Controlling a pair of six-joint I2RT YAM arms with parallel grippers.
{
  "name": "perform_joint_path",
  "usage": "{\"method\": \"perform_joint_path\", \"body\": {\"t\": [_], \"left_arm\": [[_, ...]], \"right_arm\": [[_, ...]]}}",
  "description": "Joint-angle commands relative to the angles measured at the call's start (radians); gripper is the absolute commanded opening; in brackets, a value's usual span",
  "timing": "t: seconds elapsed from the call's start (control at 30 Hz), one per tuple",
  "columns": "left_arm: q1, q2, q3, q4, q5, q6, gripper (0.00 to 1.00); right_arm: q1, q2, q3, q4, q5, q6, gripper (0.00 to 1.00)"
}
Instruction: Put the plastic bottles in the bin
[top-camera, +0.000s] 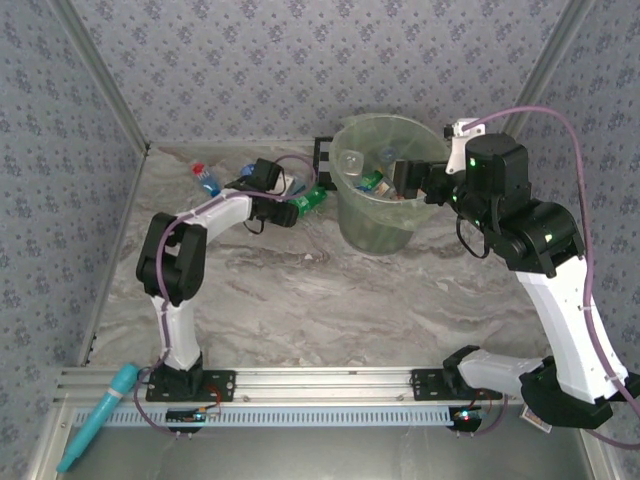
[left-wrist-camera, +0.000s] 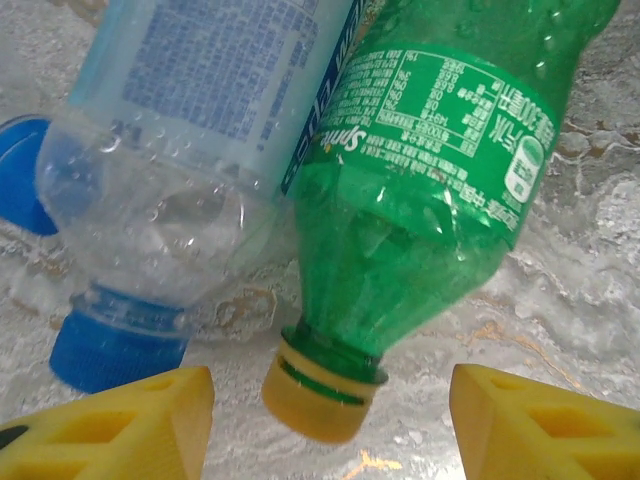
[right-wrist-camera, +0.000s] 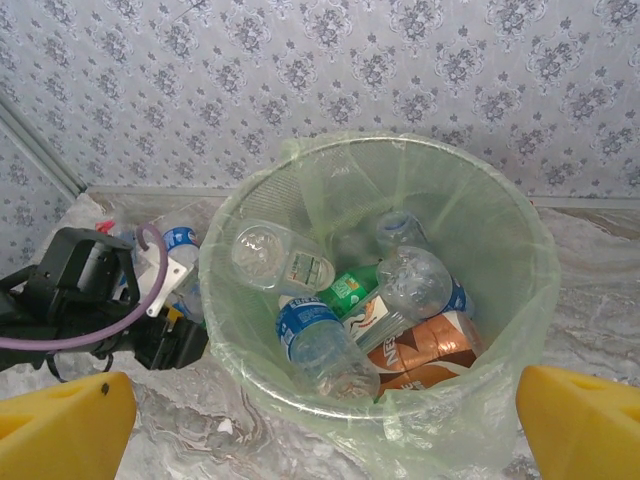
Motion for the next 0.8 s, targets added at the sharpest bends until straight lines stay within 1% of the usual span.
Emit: {"method": "perform_joint_path", "body": {"t": [0.0, 0.07, 0.17, 0.27, 0.33, 0.4, 0.47, 0.53, 0.6, 0.63, 0.77], "left_arm": [[-0.003, 0.042, 0.048, -0.034, 0.034, 0.030, 0.62], [-0.007, 0.053, 0.050, -0.034, 0.048, 0.031, 0.58], [-0.017, 0.064, 0.053, -0.039, 0.053, 0.035, 0.56], [-0.024, 0.070, 0.058, -0.045, 0.047, 0.040, 0.46], [-0.025, 0.069, 0.058, -0.047, 0.038, 0.040, 0.43], [-0.025, 0.061, 0.052, -0.046, 0.032, 0.040, 0.33], [-0.025, 0.049, 0.043, -0.047, 0.029, 0.042, 0.31], [-0.025, 0.029, 0.027, -0.043, 0.026, 0.042, 0.27], [-0.025, 0.006, 0.009, -0.042, 0.023, 0.039, 0.26], [-0.025, -0.009, 0.000, -0.042, 0.022, 0.036, 0.24], [-0.025, -0.096, -0.055, -0.027, 0.019, 0.010, 0.24]], "right_arm": [[0.006, -0.014, -0.004, -0.019, 0.017, 0.018, 1.00], [0.006, -0.016, -0.008, -0.015, 0.016, 0.019, 1.00], [0.006, -0.014, -0.015, -0.008, 0.013, 0.018, 1.00], [0.006, -0.010, -0.021, 0.000, 0.008, 0.022, 1.00], [0.007, -0.007, -0.025, 0.003, 0.001, 0.025, 1.00], [0.008, -0.005, -0.027, 0.007, -0.002, 0.028, 1.00], [0.007, -0.005, -0.030, 0.011, -0.004, 0.034, 1.00], [0.008, -0.005, -0.032, 0.014, -0.006, 0.035, 1.00], [0.007, -0.005, -0.037, 0.018, -0.011, 0.038, 1.00], [0.007, -0.005, -0.038, 0.021, -0.015, 0.040, 1.00], [0.009, -0.004, -0.050, 0.042, -0.034, 0.048, 1.00]]}}
